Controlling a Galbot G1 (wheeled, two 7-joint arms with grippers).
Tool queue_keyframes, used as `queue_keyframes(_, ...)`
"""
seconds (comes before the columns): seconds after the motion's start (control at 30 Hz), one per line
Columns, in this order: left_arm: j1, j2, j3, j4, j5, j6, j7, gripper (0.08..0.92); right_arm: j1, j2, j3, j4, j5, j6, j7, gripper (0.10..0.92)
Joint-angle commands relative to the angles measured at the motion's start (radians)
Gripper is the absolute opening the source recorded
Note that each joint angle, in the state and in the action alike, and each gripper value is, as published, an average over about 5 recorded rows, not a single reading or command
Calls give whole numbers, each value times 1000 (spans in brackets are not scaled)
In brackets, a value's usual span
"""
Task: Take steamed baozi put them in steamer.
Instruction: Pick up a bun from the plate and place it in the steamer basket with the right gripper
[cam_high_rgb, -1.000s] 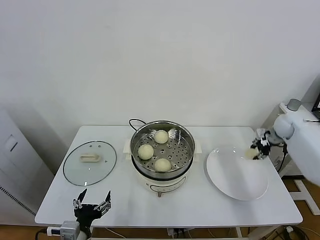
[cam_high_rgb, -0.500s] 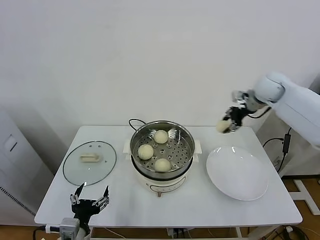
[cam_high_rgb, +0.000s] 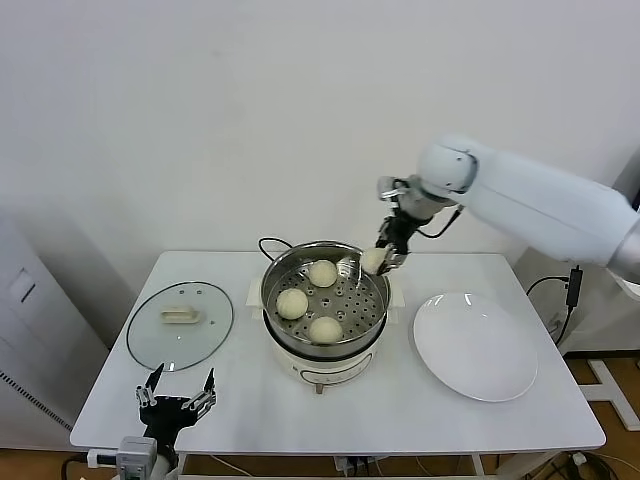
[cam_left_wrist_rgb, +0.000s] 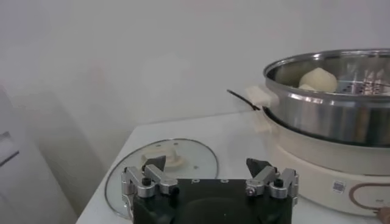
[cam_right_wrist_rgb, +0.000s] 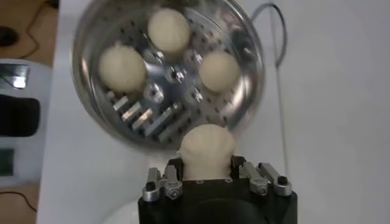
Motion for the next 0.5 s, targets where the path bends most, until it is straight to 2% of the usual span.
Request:
queue_keyframes(0.03, -7, -29, -3, -1, -6, 2, -1, 823, -42, 168, -62, -46, -16, -46, 24, 475)
queue_keyframes(0.5, -8, -28, -1, 5, -18, 3, 1, 823, -111, 152, -63, -75, -158, -41, 44, 475)
